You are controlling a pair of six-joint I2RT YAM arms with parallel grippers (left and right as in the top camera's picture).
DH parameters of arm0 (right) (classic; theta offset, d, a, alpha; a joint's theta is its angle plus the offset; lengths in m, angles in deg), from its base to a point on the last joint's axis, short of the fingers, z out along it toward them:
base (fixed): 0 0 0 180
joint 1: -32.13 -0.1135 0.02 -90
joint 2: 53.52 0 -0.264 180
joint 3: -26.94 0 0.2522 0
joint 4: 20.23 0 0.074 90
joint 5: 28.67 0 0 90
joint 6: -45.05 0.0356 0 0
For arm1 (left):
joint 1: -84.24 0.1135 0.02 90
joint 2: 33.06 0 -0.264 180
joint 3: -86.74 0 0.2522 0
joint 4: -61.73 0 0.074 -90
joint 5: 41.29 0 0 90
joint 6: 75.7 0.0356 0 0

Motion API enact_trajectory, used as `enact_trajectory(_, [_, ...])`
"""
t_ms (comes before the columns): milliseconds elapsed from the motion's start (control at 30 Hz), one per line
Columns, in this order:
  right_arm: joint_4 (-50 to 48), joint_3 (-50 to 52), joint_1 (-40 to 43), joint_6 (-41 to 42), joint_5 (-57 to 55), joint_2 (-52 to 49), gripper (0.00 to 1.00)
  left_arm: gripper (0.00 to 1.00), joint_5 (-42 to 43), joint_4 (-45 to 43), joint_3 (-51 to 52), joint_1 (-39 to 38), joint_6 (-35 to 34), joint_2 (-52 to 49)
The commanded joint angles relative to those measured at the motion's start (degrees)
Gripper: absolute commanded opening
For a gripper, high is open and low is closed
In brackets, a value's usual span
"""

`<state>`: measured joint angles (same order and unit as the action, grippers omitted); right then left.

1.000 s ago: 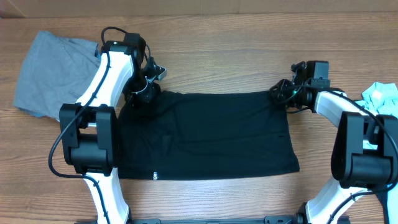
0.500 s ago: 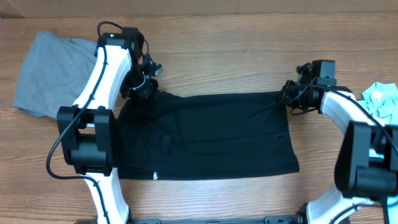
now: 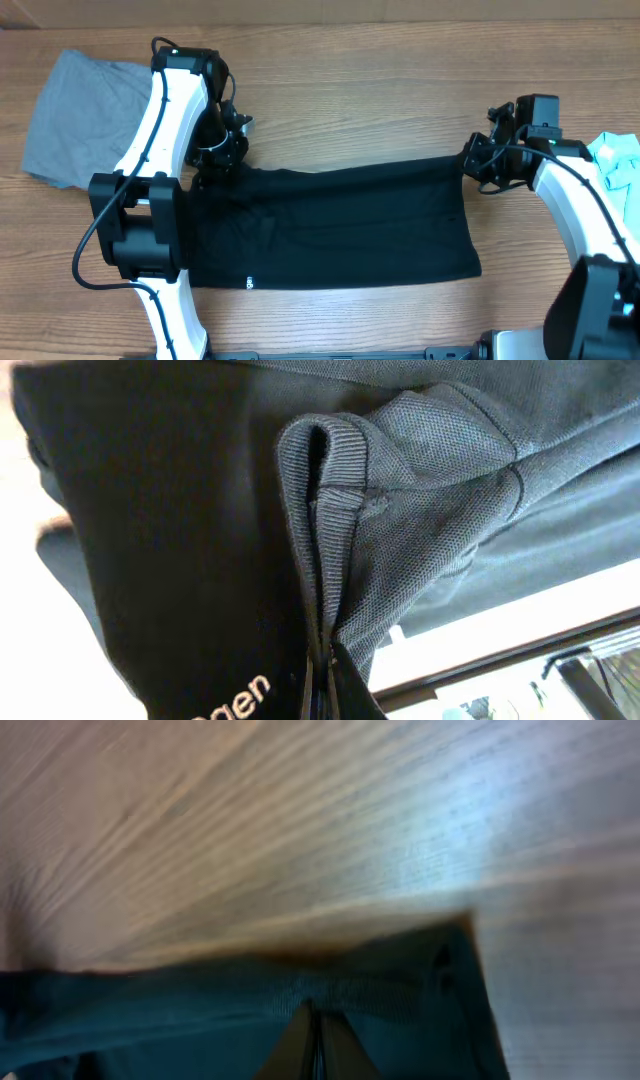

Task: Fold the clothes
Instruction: 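Fold the top edge down over the bottom half with both grippers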

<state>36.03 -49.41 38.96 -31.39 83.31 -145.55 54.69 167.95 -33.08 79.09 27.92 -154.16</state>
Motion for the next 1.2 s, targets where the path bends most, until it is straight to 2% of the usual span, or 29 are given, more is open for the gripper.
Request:
enact_trajectory(0, [3.32, -1.29, 0.42, 0.98, -2.23, 2.69, 0.04, 0.04, 1.14, 1.49, -1.07, 0.42, -0.94, 2.89])
enact_trajectory(233, [13.46, -1.29, 0.42, 1.42, -3.91, 2.67, 0.04, 0.04, 1.88, 4.39, 1.03, 0.42, -1.51, 3.69])
enact_trajectory(467, [22.27, -1.29, 0.42, 1.42, -8.72, 2.67, 0.04, 0.04, 3.13, 4.02, 12.24, 0.42, -2.58, 4.68])
enact_trajectory(633, [25.57, -1.29, 0.42, 1.44, -9.57, 2.67, 0.04, 0.04, 4.46, 0.39, 21.00, 0.42, -2.99, 9.94])
enact_trajectory(900, [30.32, -0.96, 0.42, 2.75, -9.55, 2.67, 0.04, 0.04, 5.03, -2.69, 24.92, 0.42, -2.99, 21.94])
enact_trajectory(1167, [30.64, 2.80, 0.42, 4.26, -9.60, 2.67, 0.04, 0.05, 5.03, -7.85, 32.37, 0.42, -4.26, 23.28])
